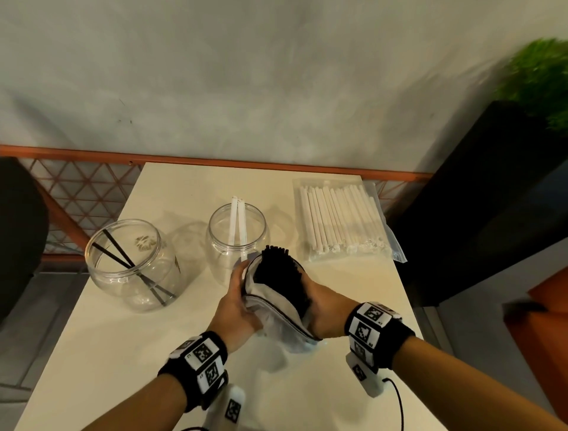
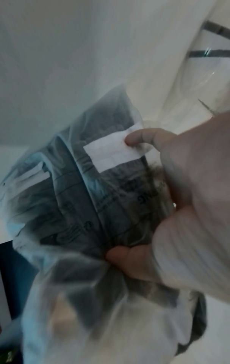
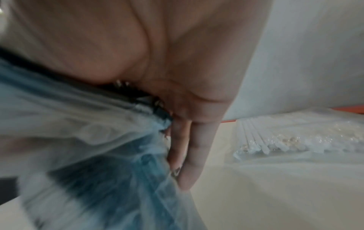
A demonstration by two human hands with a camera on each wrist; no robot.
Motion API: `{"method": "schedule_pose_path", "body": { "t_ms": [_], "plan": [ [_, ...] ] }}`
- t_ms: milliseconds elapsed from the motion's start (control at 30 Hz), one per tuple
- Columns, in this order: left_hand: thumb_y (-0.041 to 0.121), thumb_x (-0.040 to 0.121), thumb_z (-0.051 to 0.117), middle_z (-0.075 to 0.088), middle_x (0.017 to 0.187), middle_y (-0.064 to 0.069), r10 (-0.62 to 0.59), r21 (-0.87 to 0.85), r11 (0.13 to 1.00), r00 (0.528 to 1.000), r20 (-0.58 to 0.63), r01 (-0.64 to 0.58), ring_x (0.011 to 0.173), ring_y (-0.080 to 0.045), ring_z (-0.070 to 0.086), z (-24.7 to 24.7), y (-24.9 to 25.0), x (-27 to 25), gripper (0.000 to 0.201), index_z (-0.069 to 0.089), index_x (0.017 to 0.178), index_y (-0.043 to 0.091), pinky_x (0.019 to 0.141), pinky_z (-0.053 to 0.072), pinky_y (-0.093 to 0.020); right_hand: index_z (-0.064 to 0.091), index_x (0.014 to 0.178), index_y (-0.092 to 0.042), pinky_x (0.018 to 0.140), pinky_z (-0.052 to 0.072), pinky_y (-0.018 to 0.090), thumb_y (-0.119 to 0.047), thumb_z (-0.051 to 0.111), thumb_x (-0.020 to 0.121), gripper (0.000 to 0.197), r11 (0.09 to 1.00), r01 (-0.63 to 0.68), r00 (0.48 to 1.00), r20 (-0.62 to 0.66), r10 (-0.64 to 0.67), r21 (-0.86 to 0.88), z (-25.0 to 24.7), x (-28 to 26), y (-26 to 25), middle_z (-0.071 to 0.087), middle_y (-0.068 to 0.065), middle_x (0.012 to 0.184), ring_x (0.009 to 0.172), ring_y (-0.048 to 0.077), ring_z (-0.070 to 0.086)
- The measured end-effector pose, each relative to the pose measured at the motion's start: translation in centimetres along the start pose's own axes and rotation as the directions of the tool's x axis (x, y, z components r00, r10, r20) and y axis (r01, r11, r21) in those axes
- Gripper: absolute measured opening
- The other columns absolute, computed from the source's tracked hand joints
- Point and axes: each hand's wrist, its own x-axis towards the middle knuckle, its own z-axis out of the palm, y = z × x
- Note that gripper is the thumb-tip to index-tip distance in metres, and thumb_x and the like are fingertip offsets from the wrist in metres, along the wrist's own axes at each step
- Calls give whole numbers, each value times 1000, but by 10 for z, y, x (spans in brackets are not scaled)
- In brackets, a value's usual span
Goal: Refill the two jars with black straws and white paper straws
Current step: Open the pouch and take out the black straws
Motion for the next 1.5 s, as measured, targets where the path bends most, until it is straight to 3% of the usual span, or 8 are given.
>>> {"method": "schedule_pose_path", "body": {
  "t_ms": [100,233,533,733,933,1233,1367,1500],
  "plan": [
    [-8,71,69,58,115,31,45,15,999,999,8,-45,106,3,59,1,2,0,101,18,139,47,69,52,-11,-7,152,-45,101,49,42,-27,74,67,118,999,-23,992,-123,29,45,8,-1,-1,54,3,139,122,27,56],
    [-15,64,67,50,123,21,132,-36,991,984,122,-129,115,-8,53,-13,9,-6,92,36,127,44,83,53,-23,17,152,-34,101,49,38,-31,71,72,97,987,-121,980,-145,135,101,10,-4,4,54,1,139,124,21,56],
    [-7,64,72,39,113,7,230,143,960,969,91,-242,103,-12,48,-27,24,-3,42,54,80,27,65,53,-21,-14,154,-34,121,24,35,-22,78,71,125,986,65,994,-92,-52,150,9,-2,8,18,-10,162,149,11,20],
    [-20,57,68,44,93,6,313,282,923,938,-152,-262,82,1,49,-17,19,4,56,44,58,31,70,37,-5,-11,151,-47,111,41,40,-39,83,64,128,992,56,965,-260,-24,116,21,1,0,33,-13,155,139,13,42],
    [-6,63,70,54,108,2,248,181,957,963,-107,-226,87,8,56,-13,7,-2,50,42,53,34,71,36,-4,8,138,-62,84,54,31,-57,72,56,104,984,-19,918,-387,87,175,20,-11,-12,61,-16,114,100,12,62],
    [8,56,65,52,71,2,180,213,962,983,-36,-168,62,-6,43,-21,-14,-1,25,42,59,17,58,34,-16,20,147,-49,109,44,37,-27,90,60,113,954,50,957,-287,39,297,17,-10,0,50,-20,140,131,4,47],
    [13,58,61,49,61,9,87,183,980,995,-41,-78,58,-3,40,-16,-17,2,20,44,67,15,55,37,-14,1,151,-48,108,44,40,-43,90,51,134,988,-10,963,-265,51,153,21,-8,4,31,-17,153,137,12,42],
    [8,62,60,46,61,10,77,149,986,997,26,-81,60,-4,37,-12,-16,4,19,44,69,13,56,35,-19,3,148,-52,97,51,34,-52,84,52,126,991,-84,929,-352,116,104,26,-11,-2,46,-14,143,121,16,56]
  ]
}}
